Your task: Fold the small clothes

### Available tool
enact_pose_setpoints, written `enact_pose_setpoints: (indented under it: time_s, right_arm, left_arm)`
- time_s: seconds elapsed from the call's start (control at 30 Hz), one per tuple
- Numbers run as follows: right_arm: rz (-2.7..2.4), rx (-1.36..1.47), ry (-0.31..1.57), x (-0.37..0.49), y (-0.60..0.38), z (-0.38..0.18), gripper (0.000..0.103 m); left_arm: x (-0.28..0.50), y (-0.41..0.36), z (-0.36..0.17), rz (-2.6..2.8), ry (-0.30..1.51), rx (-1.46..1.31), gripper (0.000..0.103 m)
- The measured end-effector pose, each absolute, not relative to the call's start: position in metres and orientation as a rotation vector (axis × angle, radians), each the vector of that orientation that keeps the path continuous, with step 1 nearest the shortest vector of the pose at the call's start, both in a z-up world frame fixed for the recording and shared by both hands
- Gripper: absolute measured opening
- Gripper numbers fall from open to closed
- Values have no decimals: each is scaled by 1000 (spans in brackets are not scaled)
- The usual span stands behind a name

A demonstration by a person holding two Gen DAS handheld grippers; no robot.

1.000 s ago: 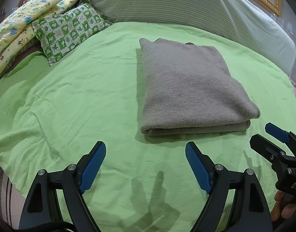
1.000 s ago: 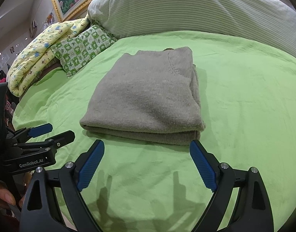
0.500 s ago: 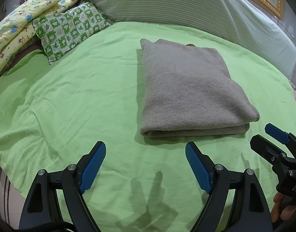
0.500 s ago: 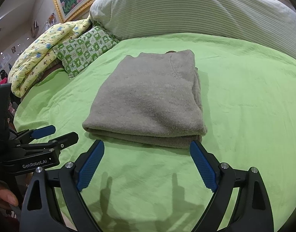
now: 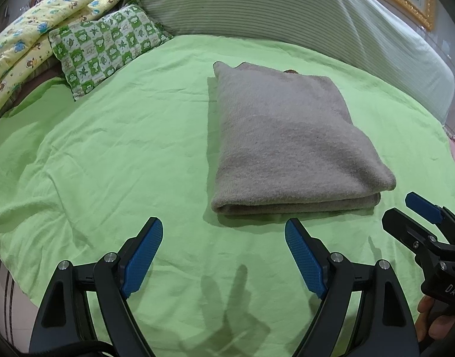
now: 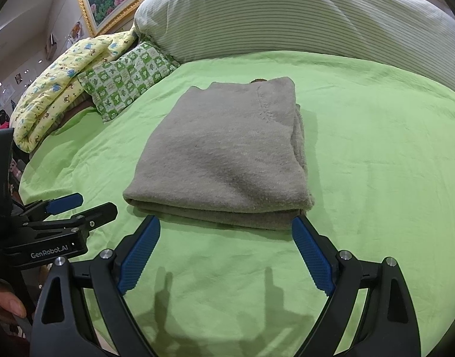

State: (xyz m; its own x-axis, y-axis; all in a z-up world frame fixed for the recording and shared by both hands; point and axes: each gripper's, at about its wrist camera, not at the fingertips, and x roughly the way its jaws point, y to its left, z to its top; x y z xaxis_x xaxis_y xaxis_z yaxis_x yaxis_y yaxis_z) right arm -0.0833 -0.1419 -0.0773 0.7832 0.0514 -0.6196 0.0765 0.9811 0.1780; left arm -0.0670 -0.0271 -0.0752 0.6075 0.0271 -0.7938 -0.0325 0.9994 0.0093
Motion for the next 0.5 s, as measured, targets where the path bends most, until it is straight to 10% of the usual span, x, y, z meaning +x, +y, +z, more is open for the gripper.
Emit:
enact_pose_setpoints:
  time_s: [0.5]
  right_arm:
    - [-18,203,654,-87,-146,-73,90]
  left_arm:
    - [-68,-39,-70,28,914,-7,85]
